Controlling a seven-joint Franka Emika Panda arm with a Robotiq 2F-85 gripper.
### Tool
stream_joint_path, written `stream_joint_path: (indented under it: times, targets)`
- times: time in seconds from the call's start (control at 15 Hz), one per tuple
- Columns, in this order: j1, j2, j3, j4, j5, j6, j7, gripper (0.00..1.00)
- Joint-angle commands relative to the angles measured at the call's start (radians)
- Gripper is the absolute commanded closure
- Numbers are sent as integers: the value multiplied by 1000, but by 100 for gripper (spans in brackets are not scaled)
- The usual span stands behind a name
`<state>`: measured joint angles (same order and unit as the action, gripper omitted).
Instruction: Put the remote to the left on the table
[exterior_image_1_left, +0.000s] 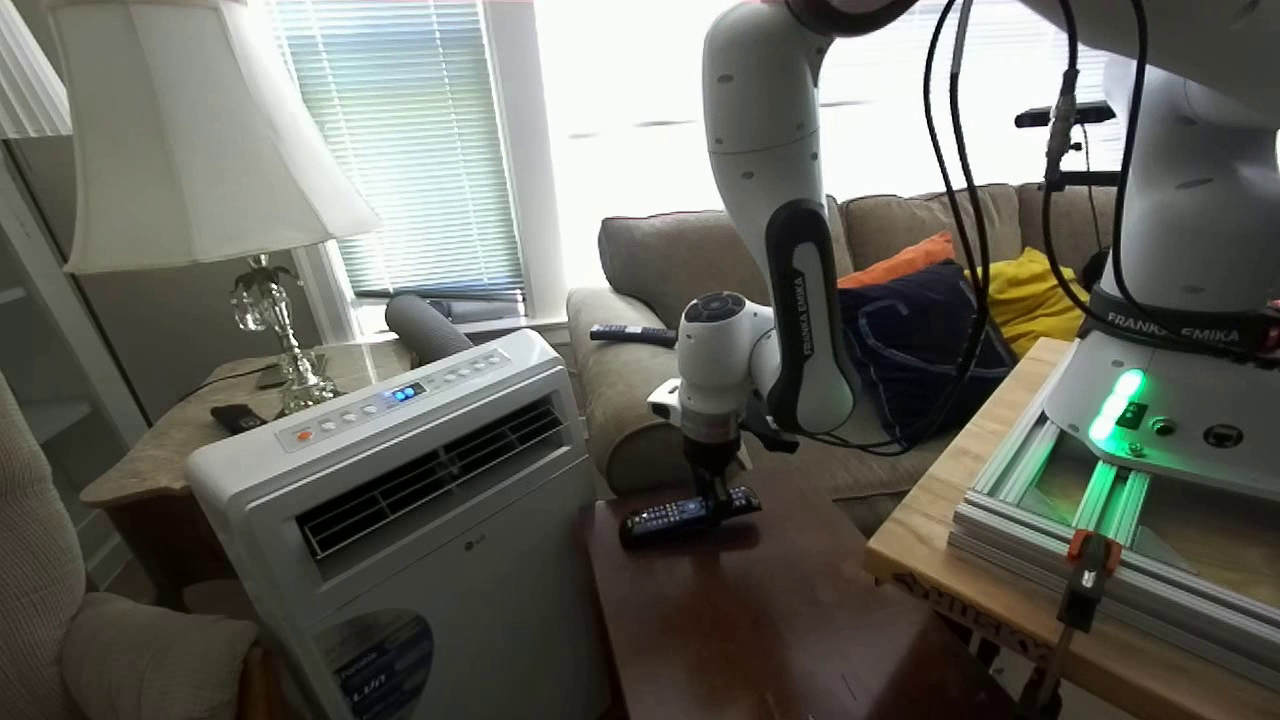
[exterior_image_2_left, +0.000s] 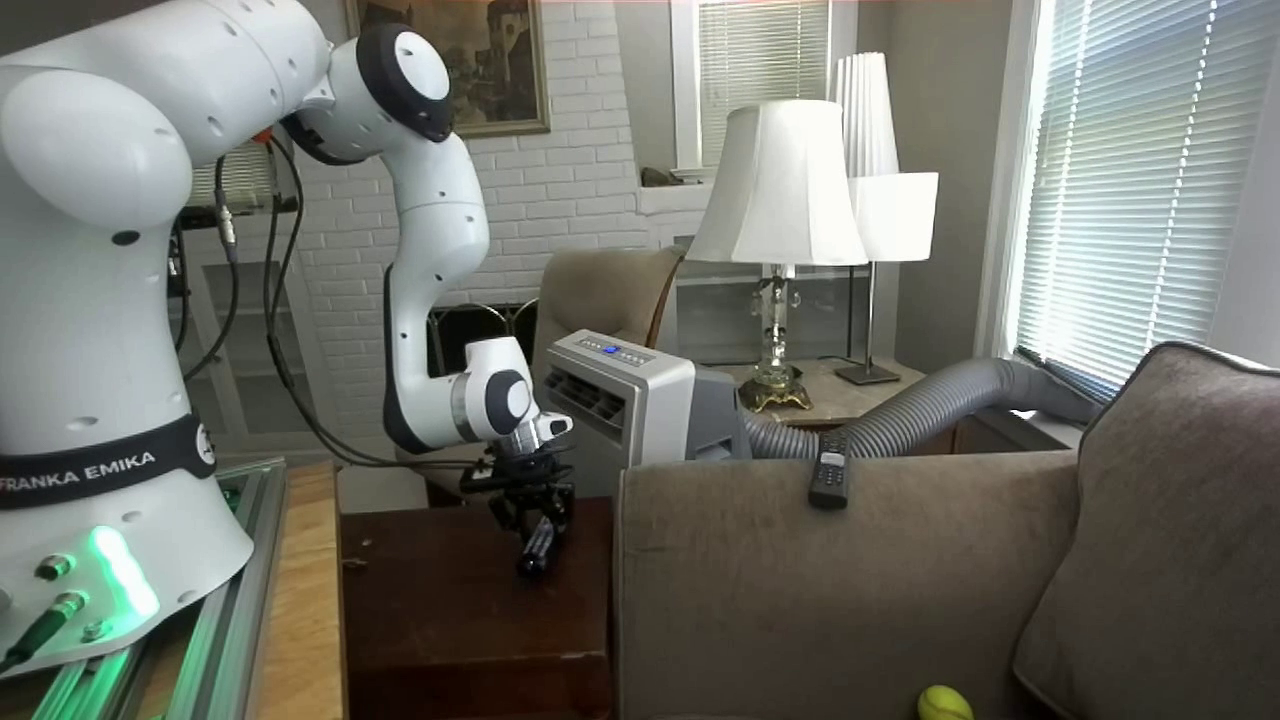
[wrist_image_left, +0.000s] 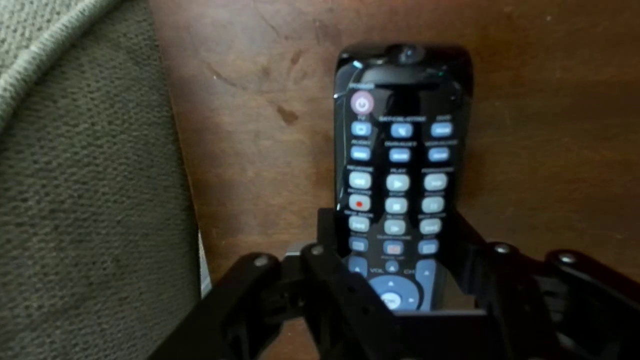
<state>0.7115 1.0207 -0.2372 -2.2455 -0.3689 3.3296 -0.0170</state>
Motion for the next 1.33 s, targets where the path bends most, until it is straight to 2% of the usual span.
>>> stream_joint_path:
  times: [0.0,0.07,0.13,0.2,0.4,0.6,0.8,1.07,1.27]
  targets:
    - [-43,17,36,22,59,42,-106,72]
    - [-60,15,49,25,57,28,-124,68]
    - [-75,8,61,19,56,13,-137,22]
    - [-101,3,79,18,47,2,-153,19]
    - [-160,-54,119,-11,22,-88,-199,2]
    - [-225,-170,163,-60,0,-212,-245,0]
    - [-331,-352,258,-107,5,-436,-277,0]
    - [-427,-571,361,-126,96,-767,-242,0]
    - [-486,-734,383,-128,169,-934,-180,0]
